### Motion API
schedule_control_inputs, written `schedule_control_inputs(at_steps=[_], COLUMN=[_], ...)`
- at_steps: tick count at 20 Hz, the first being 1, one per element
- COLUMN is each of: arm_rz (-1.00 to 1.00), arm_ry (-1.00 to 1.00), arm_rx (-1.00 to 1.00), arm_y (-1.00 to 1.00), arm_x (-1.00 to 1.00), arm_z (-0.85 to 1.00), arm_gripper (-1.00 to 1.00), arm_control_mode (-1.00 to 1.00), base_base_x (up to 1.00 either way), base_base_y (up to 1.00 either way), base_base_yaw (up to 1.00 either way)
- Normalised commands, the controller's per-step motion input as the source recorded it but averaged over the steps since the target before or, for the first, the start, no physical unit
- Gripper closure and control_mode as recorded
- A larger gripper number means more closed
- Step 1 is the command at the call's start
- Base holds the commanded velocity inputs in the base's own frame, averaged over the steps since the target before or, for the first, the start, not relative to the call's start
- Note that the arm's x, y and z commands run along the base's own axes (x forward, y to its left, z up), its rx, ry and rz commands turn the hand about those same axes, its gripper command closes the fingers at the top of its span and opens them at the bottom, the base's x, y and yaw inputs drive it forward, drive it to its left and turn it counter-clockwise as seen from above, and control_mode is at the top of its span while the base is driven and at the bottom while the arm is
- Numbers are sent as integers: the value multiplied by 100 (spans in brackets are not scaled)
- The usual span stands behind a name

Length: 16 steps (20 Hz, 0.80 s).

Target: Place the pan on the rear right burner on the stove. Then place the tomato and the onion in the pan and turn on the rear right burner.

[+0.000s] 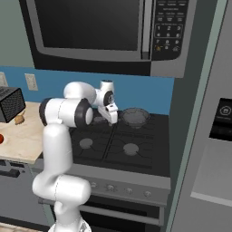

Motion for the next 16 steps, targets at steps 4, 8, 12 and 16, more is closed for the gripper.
schedule_control_inputs(at_steps=[4, 8, 12, 16], arm_rz=[0, 0, 0, 0], arm_ry=[-2, -4, -7, -8], arm_rx=[0, 0, 0, 0], arm_y=[3, 11, 10, 9], arm_x=[-44, -65, -71, -69], arm_z=[13, 12, 26, 36], arm_gripper=[-100, -100, -100, -100], arm_control_mode=[-100, -100, -100, -100], base_base_x=[0, 0, 0, 0], base_base_y=[0, 0, 0, 0], base_base_yaw=[0, 0, 0, 0])
